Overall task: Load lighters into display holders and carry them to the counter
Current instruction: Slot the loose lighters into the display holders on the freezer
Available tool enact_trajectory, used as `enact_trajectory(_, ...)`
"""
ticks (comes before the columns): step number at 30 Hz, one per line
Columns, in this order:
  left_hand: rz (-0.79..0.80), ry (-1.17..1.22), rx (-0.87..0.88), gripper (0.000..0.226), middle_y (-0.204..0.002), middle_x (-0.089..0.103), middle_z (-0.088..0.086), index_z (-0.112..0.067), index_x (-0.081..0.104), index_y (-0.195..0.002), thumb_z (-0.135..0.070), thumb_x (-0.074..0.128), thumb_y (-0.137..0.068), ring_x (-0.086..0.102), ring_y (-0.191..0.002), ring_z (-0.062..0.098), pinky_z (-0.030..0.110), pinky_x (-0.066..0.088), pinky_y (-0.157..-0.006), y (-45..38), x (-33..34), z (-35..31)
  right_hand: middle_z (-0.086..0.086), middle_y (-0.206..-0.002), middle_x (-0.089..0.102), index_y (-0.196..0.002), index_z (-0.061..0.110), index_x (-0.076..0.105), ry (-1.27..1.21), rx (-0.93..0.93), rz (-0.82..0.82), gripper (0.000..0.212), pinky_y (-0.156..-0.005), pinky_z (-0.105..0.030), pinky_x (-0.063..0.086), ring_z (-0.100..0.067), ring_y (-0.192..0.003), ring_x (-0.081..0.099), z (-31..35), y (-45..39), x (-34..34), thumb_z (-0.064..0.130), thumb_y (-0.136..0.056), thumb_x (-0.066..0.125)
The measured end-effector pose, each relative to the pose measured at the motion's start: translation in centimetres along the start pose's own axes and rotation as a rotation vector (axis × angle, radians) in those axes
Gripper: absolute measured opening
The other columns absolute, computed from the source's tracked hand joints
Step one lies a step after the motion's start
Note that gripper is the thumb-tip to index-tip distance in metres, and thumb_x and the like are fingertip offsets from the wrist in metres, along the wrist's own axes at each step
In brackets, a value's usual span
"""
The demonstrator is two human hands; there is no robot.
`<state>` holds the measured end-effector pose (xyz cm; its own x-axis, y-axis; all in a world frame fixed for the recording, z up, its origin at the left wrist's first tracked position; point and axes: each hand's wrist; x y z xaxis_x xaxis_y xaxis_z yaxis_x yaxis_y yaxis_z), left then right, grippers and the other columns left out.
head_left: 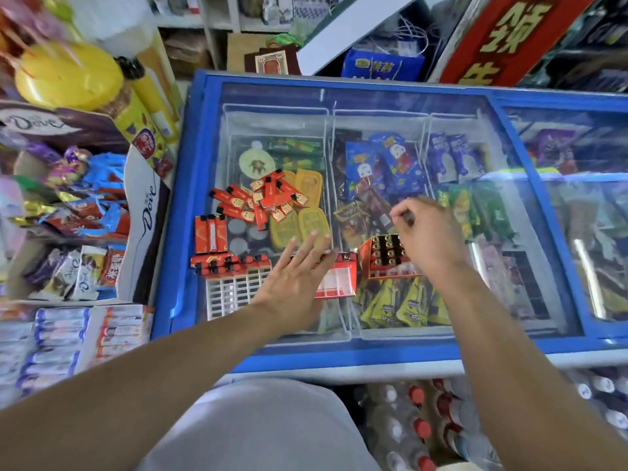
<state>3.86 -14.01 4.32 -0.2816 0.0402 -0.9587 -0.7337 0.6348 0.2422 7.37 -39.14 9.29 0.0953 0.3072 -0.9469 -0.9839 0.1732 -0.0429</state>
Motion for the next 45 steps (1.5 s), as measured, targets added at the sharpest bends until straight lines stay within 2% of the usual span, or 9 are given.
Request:
enact_trajectory(5, -0.102, 0.004, -0.180, 0.090, -0.165, -0.024, 0.007, -0.019, -0.002, -0.160, -0.053, 0.050, -0.095, -0.027, -0.150, 0.024, 0.048, -0.012, -0.123, 4.8, 1.8, 4.5, 0.004, -0.123, 0.066, -0.125, 0.026, 0.063, -0.155, -0.185, 0.378, 0.031, -0.070, -0.029, 0.056, -0.011, -0.082, 0.069, 9.6, -2.5, 5.1, 0.030, -0.094, 0.067)
enact_trajectory(8, -0.144, 0.051, -0.278, 0.095, -0.168, -0.008, 0.007, -0.018, 0.012, -0.161, -0.050, 0.064, -0.088, -0.015, -0.154, 0.025, 0.053, 0.001, -0.125, 7.3, 2.6, 6.3, 0.002, -0.133, 0.059, -0.139, 0.027, 0.054, -0.060, -0.217, 0.396, 0.041, -0.057, -0.027, 0.055, -0.011, -0.074, 0.068, 13.1, -4.7, 8.5, 0.027, -0.098, 0.061)
enact_trajectory(11, -0.097, 0.039, -0.323, 0.108, -0.167, -0.014, 0.010, -0.016, -0.005, -0.160, -0.052, 0.064, -0.086, -0.017, -0.153, 0.028, 0.055, 0.007, -0.124, 9.1, 4.0, 7.4, -0.002, -0.144, 0.053, -0.141, 0.026, 0.052, 0.006, -0.280, 0.356, 0.049, -0.103, -0.046, 0.050, -0.020, -0.122, 0.060, 15.1, -6.6, 11.7, 0.014, -0.095, 0.063)
enact_trajectory(13, -0.043, -0.024, -0.310, 0.114, -0.164, -0.025, 0.012, -0.014, -0.022, -0.156, -0.054, 0.059, -0.087, -0.025, -0.151, 0.030, 0.054, 0.004, -0.124, 9.7, 4.7, 7.7, -0.003, -0.141, 0.056, -0.135, 0.024, 0.057, 0.106, -0.344, 0.325, 0.047, -0.109, -0.050, 0.044, -0.024, -0.132, 0.052, 15.8, -7.6, 13.1, 0.008, -0.092, 0.065)
enact_trajectory(18, -0.053, 0.003, -0.310, 0.111, -0.161, -0.033, 0.011, -0.013, -0.028, -0.153, -0.053, 0.054, -0.091, -0.035, -0.147, 0.029, 0.051, -0.007, -0.124, 9.5, 4.7, 7.9, -0.003, -0.127, 0.063, -0.108, 0.023, 0.065, 0.255, -0.361, 0.332, 0.018, -0.100, -0.044, 0.050, -0.025, -0.128, 0.052, 15.5, -8.6, 13.8, 0.015, -0.092, 0.067)
enact_trajectory(22, -0.071, 0.018, -0.300, 0.111, -0.162, -0.030, 0.011, -0.012, -0.024, -0.155, -0.050, 0.057, -0.089, -0.031, -0.149, 0.029, 0.052, -0.004, -0.124, 9.8, 4.8, 8.0, -0.001, -0.123, 0.065, -0.121, 0.023, 0.063, 0.229, -0.371, 0.326, 0.034, -0.095, -0.044, 0.053, -0.022, -0.124, 0.055, 15.0, -8.1, 12.7, 0.027, -0.088, 0.073)
enact_trajectory(29, -0.124, 0.122, -0.328, 0.113, -0.167, -0.015, 0.009, -0.013, -0.009, -0.160, -0.045, 0.067, -0.082, -0.019, -0.153, 0.029, 0.052, -0.004, -0.123, 9.7, 4.7, 7.4, 0.018, -0.091, 0.056, -0.100, 0.027, 0.074, -0.304, -0.176, 0.267, 0.026, -0.069, -0.011, 0.039, 0.002, -0.080, 0.053, 14.3, -2.9, 7.9, 0.028, -0.077, 0.085)
enact_trajectory(36, -0.288, 0.366, -0.160, 0.103, -0.168, -0.007, 0.004, -0.009, -0.006, -0.160, -0.031, 0.066, -0.089, -0.010, -0.155, 0.019, 0.046, 0.007, -0.126, 6.9, 1.0, 4.2, 0.019, -0.094, 0.057, -0.108, 0.032, 0.076, -0.362, -0.209, 0.255, 0.027, -0.073, -0.009, 0.040, 0.004, -0.085, 0.056, 12.4, 2.8, 4.1, 0.022, -0.084, 0.080)
enact_trajectory(45, -0.268, 0.568, 0.005, 0.095, -0.163, 0.000, -0.010, -0.020, -0.009, -0.159, -0.028, 0.060, -0.094, -0.006, -0.145, -0.003, 0.016, -0.008, -0.119, 3.6, -1.7, -0.6, 0.007, -0.099, 0.069, -0.111, 0.019, 0.071, -0.415, -0.183, 0.078, 0.024, -0.080, -0.025, 0.051, -0.006, -0.088, 0.063, 8.4, 6.4, 0.4, 0.035, -0.094, 0.068)
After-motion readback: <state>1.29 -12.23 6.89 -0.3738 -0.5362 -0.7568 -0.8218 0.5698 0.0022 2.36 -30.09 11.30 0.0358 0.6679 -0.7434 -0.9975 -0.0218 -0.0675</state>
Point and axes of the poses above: each hand's wrist, its own y-axis away from the middle knuckle, its own x-axis out of the palm, z = x × y
